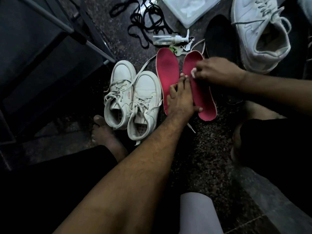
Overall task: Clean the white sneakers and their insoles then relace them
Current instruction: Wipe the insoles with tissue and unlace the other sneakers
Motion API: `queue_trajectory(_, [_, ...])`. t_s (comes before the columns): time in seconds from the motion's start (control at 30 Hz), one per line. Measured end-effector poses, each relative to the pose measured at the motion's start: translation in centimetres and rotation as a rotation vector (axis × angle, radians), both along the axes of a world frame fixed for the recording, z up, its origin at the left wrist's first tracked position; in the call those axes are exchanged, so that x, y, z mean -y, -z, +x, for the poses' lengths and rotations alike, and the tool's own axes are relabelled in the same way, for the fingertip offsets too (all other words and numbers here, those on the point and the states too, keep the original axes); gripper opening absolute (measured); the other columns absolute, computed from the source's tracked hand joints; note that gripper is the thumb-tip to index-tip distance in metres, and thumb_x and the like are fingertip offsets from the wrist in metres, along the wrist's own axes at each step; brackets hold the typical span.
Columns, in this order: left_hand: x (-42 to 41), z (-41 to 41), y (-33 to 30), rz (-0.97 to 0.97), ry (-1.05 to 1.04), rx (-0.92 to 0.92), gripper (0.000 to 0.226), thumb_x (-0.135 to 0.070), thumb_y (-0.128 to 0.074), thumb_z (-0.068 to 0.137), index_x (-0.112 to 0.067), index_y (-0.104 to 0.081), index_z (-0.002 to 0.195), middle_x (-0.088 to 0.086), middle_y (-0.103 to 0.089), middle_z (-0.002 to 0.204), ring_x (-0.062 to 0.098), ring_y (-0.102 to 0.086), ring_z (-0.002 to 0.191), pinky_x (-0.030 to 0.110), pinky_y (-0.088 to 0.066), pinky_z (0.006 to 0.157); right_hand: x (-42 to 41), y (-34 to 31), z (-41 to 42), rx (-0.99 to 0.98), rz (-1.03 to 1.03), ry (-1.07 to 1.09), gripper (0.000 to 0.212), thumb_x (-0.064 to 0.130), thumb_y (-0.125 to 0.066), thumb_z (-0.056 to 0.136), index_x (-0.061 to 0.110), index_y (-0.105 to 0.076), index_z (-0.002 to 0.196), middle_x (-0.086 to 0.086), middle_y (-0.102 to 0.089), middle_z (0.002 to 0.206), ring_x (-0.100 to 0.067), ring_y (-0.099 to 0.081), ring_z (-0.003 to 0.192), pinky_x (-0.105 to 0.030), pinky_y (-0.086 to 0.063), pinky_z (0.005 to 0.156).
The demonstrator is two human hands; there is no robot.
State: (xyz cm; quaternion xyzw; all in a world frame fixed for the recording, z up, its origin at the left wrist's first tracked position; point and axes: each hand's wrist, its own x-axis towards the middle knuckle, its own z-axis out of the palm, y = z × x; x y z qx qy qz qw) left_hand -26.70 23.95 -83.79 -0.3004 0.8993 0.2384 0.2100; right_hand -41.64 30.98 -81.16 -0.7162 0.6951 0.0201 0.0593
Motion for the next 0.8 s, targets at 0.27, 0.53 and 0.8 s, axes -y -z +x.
queue_trajectory(0.27, [0.3, 0.6, 0.4, -0.012, 0.027, -0.023, 0.128, -0.053, -0.085, 0.065, -0.019, -0.005, 0.159, -0.006, -0.001, 0.166, 0.028, -0.021, 0.138, 0.044, -0.032, 0.113, -2.8, -0.5, 2.6, 0.153, 0.057, -0.12, 0.018, 0.021, -0.059, 0.086, 0.006, -0.067, 0.081, -0.012, -0.057, 0.078, -0.032, -0.059, 0.07, -0.038, -0.045, 0.055])
queue_trajectory(0.53, [0.1, 0.5, 0.5, -0.042, 0.052, -0.018, 0.119, -0.048, -0.081, 0.074, -0.02, -0.004, 0.16, -0.004, -0.001, 0.166, 0.029, -0.021, 0.139, 0.047, -0.033, 0.111, -3.9, -0.6, 2.3, 0.208, 0.046, -0.138, 0.018, 0.025, -0.054, 0.088, 0.012, -0.066, 0.086, -0.007, -0.055, 0.08, -0.031, -0.058, 0.07, -0.038, -0.046, 0.055])
queue_trajectory(0.8, [0.1, 0.5, 0.3, -0.014, 0.039, -0.013, 0.128, -0.056, -0.083, 0.066, -0.018, -0.003, 0.159, -0.004, -0.002, 0.165, 0.029, -0.018, 0.14, 0.048, -0.03, 0.114, -5.1, -0.4, 0.6, 0.141, -0.005, 0.316, 0.021, 0.022, -0.07, 0.087, 0.003, -0.063, 0.088, -0.017, -0.055, 0.083, -0.037, -0.059, 0.073, -0.04, -0.044, 0.056])
